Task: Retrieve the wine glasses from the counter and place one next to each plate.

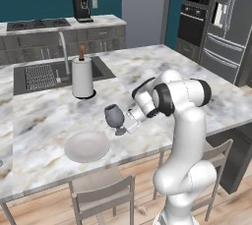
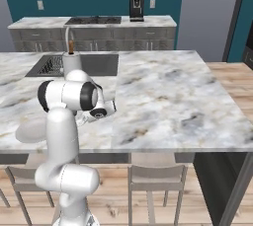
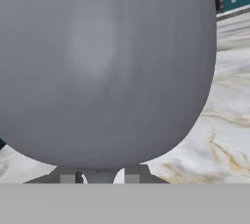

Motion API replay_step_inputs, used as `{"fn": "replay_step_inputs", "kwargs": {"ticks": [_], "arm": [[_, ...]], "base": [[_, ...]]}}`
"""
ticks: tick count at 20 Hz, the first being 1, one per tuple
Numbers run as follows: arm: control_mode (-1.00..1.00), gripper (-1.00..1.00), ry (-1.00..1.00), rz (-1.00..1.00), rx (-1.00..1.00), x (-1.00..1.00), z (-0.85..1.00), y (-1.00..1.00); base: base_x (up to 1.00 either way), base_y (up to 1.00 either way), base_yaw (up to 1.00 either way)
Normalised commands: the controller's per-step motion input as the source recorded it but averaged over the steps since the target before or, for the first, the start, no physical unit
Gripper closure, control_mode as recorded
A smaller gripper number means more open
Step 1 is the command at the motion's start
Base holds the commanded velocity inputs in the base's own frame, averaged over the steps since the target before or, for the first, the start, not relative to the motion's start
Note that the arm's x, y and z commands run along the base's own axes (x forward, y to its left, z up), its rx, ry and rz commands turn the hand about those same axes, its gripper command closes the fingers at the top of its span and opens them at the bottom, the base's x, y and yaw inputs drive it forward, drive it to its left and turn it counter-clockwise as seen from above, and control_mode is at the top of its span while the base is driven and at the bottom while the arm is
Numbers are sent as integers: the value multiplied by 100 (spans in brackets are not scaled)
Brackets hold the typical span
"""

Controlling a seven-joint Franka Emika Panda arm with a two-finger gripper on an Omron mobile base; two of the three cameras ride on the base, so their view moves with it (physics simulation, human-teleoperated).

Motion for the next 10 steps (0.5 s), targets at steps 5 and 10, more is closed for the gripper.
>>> {"fn": "replay_step_inputs", "kwargs": {"ticks": [5,10], "arm": [[-100,100,-4,0,0,12,-20,24],[-100,100,-6,0,0,18,-26,32]], "base": [[0,0,0],[0,0,0]]}}
